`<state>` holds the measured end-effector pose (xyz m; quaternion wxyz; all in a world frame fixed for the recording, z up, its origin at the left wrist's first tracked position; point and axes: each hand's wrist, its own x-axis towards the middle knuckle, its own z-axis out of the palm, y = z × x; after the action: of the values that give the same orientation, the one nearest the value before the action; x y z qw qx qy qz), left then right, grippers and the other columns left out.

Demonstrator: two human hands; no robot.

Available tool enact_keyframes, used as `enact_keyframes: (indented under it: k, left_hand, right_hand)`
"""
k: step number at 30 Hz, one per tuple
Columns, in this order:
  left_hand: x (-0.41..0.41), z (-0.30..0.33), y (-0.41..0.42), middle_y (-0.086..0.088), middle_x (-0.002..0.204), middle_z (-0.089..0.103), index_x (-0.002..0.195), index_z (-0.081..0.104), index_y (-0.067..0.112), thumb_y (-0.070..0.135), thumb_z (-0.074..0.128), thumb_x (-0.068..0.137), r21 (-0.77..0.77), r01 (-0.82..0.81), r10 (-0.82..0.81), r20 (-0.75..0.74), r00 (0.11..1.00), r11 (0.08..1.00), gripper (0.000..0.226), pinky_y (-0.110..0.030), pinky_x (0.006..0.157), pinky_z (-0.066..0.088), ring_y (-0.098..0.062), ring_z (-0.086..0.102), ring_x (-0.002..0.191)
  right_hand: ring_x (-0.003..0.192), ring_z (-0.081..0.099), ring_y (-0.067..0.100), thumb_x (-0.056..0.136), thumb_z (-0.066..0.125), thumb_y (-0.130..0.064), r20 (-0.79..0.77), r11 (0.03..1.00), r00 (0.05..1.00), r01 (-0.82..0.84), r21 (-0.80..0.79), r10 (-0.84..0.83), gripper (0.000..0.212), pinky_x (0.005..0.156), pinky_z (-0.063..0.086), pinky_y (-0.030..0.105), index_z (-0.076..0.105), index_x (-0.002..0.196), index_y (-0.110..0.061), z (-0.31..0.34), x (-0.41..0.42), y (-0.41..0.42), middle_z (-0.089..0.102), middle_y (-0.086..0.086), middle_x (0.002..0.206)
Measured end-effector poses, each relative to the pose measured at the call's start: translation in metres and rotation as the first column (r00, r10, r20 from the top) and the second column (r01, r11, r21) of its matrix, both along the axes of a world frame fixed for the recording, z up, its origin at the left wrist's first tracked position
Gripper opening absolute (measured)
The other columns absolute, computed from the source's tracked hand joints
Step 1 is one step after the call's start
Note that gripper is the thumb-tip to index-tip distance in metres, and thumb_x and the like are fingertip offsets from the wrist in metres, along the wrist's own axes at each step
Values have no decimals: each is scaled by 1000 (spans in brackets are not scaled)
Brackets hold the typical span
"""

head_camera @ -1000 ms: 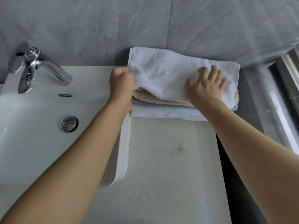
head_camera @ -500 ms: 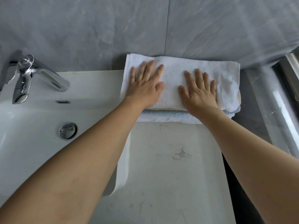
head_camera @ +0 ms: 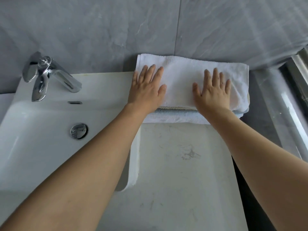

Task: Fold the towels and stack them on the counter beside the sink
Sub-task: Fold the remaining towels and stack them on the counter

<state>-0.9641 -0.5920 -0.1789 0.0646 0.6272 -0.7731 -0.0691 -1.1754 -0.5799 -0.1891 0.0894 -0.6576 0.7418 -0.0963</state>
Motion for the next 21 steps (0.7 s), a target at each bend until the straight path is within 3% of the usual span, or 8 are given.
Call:
enact_keyframes:
  k: [5, 8, 14, 21]
  left_hand:
    - [51, 2, 53, -10, 159, 32, 154, 30, 11, 36, 33, 102, -92, -58, 47, -120, 992, 994, 58, -56, 120, 17, -32, 25, 148]
    - [92, 0, 82, -13, 149, 44, 147, 41, 7, 35, 33, 101, -161, -103, 70, -200, 977, 982, 55, -56, 118, 24, -32, 37, 140]
    - [187, -7, 130, -18, 139, 53, 138, 50, 0, 29, 38, 98, -204, -77, 22, -260, 965, 976, 50, -56, 108, 37, -39, 47, 130]
    - [304, -13, 182, -17, 141, 51, 137, 50, 0, 29, 35, 98, -134, -82, 43, -277, 960, 988, 51, -53, 112, 34, -34, 45, 133]
  right_hand:
    - [147, 21, 29, 99, 34, -37, 129, 959, 975, -144, -245, 179, 58, 122, 9, 45, 32, 150, -10, 19, 64, 35, 28, 11, 158]
    - [140, 36, 29, 95, 41, -29, 171, 933, 956, -177, -313, 239, 51, 120, 18, 45, 44, 142, -9, 21, 109, 63, 41, 12, 149]
    - [128, 48, 33, 86, 43, -25, 261, 927, 923, -195, -320, 284, 49, 113, 31, 48, 54, 130, -5, 14, 217, 119, 53, 15, 136]
    - [123, 51, 33, 85, 47, -16, 351, 931, 888, -191, -310, 299, 46, 108, 37, 50, 55, 128, -1, 6, 338, 163, 57, 15, 131]
